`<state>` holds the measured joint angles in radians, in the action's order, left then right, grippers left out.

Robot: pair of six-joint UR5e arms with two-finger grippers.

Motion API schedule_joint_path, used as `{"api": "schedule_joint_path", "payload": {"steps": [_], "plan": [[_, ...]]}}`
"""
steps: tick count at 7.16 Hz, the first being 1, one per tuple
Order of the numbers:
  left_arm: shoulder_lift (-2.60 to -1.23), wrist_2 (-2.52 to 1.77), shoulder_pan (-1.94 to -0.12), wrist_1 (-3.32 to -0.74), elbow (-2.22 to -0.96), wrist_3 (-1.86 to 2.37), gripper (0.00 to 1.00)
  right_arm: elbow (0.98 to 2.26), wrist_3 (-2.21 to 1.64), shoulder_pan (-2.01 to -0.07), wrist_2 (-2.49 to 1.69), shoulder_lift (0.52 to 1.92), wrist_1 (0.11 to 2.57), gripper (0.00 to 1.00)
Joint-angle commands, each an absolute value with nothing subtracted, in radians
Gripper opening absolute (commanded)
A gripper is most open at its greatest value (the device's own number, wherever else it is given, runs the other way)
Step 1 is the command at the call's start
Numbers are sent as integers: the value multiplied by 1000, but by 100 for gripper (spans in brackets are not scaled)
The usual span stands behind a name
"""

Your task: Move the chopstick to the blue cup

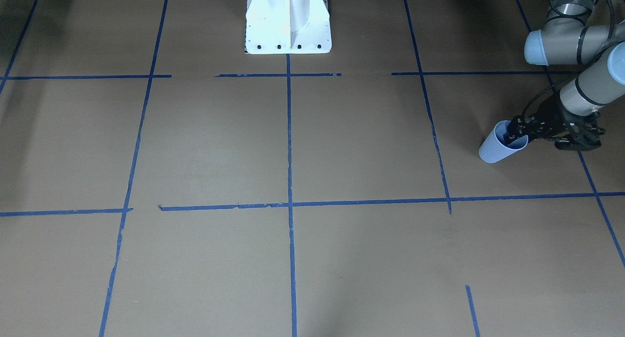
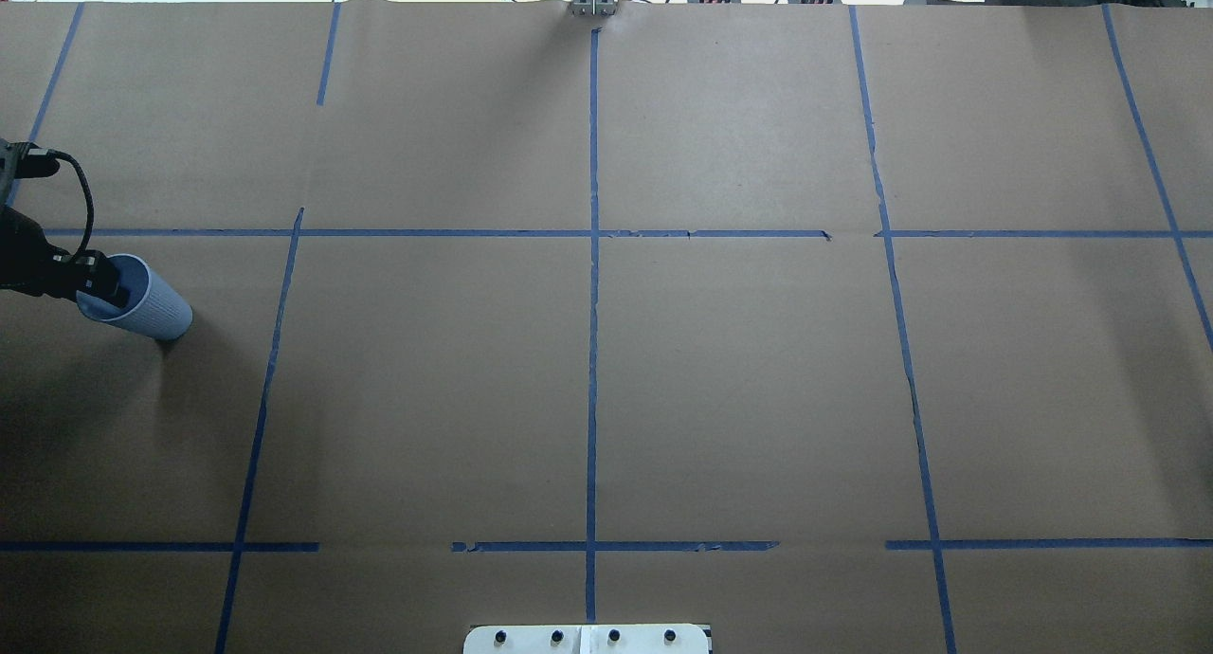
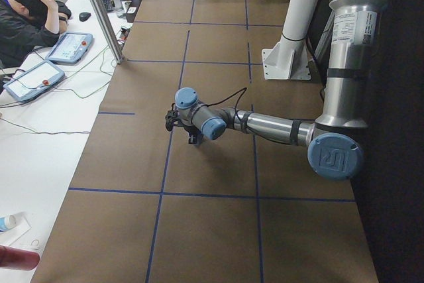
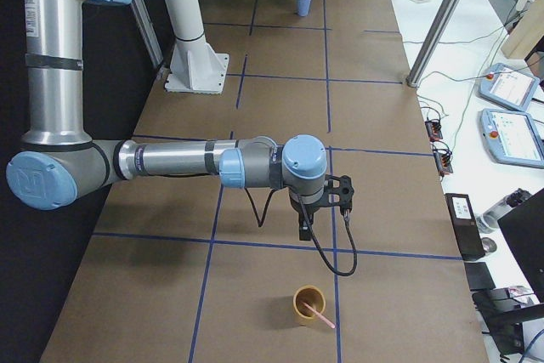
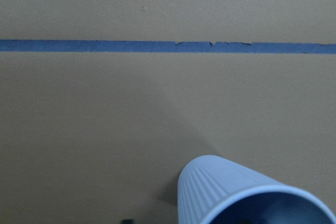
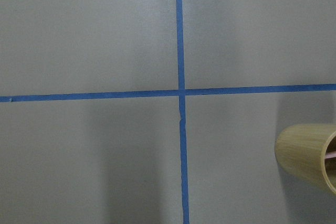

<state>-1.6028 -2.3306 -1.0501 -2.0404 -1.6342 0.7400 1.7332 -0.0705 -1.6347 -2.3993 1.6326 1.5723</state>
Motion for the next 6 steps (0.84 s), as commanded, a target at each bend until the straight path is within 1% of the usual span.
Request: {"api": "schedule_joint_path", "payload": {"steps": [1, 2, 3, 4, 5, 6], "plan": [[-1605, -2339, -1052, -1993, -1685, 782, 0, 1736, -71, -1635, -2405, 1632, 1580, 100], [-1646, -2377, -1060, -1801, -1801, 782, 0, 1743, -71, -1635, -2407, 1632, 1575, 100], [-1737, -2379, -1061, -1556, -1919, 785, 0, 1749, -77, -1634, -2405, 1641, 1572, 100], [-1910, -2370, -1060, -1312, -1963, 795, 0, 1747, -84, -1634, -2405, 1643, 1572, 100], [-2042, -2370, -1025, -1233, -1951, 880, 0, 1749, -86, -1634, -2407, 1647, 1571, 100], [-2110, -2364, -920, -1239, -1944, 1032, 0, 1747, -86, -1634, -2407, 1649, 1571, 100]]}}
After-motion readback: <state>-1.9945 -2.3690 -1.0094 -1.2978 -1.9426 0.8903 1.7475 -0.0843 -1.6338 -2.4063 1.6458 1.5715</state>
